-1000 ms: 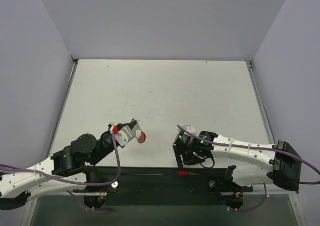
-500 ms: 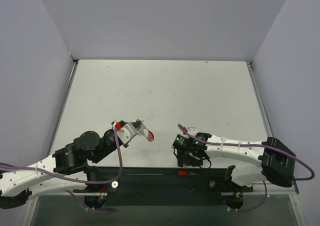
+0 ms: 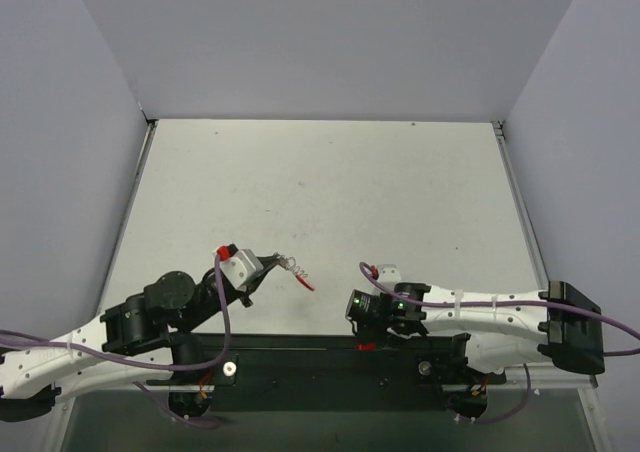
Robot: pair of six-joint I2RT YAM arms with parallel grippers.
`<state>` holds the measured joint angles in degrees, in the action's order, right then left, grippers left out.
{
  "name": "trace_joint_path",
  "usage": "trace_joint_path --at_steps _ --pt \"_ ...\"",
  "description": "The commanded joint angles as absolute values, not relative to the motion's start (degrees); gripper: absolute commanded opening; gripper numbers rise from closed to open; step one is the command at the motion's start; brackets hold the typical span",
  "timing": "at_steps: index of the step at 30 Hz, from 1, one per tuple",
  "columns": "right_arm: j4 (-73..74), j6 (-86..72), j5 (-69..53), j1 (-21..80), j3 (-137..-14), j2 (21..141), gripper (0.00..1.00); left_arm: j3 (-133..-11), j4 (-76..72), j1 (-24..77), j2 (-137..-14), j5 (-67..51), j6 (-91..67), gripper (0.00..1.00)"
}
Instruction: Put the keys on the keyring
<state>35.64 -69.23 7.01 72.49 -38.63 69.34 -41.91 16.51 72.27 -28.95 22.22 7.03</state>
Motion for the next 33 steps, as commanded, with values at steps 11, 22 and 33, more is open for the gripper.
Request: trace_joint_path --at_steps 11,22,33 --pt "33.0 -77.0 13.6 75.5 -34.7 76.7 0.5 -42.5 17.7 72.2 -23.5 21.8 5.4 0.0" --pt "20.5 -76.4 7.2 75.9 -28.6 80.0 0.44 -43.6 18.0 72.2 -23.6 21.5 4.8 0.0" --pt "16.9 -75.1 6.4 79.0 -30.9 78.9 0.0 -46.9 21.0 72.2 -24.2 22.5 4.6 0.0"
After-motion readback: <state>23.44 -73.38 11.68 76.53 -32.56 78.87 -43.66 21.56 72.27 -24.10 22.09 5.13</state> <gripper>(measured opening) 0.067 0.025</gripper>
